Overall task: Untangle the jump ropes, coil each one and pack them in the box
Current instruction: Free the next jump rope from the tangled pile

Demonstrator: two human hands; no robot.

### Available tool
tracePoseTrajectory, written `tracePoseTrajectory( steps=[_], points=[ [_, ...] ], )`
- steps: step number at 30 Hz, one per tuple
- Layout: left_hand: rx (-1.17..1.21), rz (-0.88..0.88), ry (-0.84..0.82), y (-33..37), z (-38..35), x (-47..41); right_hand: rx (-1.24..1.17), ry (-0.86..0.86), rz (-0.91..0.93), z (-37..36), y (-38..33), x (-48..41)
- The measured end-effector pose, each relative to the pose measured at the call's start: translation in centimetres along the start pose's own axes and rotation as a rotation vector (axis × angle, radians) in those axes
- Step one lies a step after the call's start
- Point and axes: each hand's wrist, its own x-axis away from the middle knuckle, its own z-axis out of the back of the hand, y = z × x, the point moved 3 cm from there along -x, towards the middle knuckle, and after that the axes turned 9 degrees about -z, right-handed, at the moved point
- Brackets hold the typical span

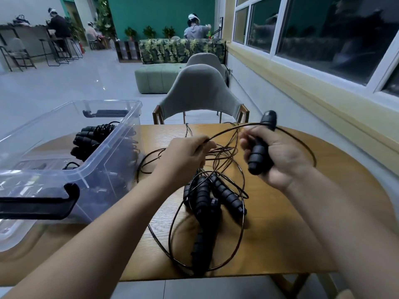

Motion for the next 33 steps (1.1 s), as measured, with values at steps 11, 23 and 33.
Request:
tracePoseTrajectory(
  steps=[11, 23, 33],
  points=[
    [-0.069, -0.048, -0.062, 1.7, -1.5, 0.3, 0.200, -0.016, 0.109, -2.4, 1.9, 1.0],
    [-0.068, 0.056, -0.010, -4.1, 0.0, 0.4, -0.050, -0.122, 0.186, 1.1, -5.0, 2.5],
    [-0.063, 0.089, -0.008, -4.4, 0.8, 0.7, -0.185, 0.008, 0.189, 5.0, -6.2, 1.4]
  ],
)
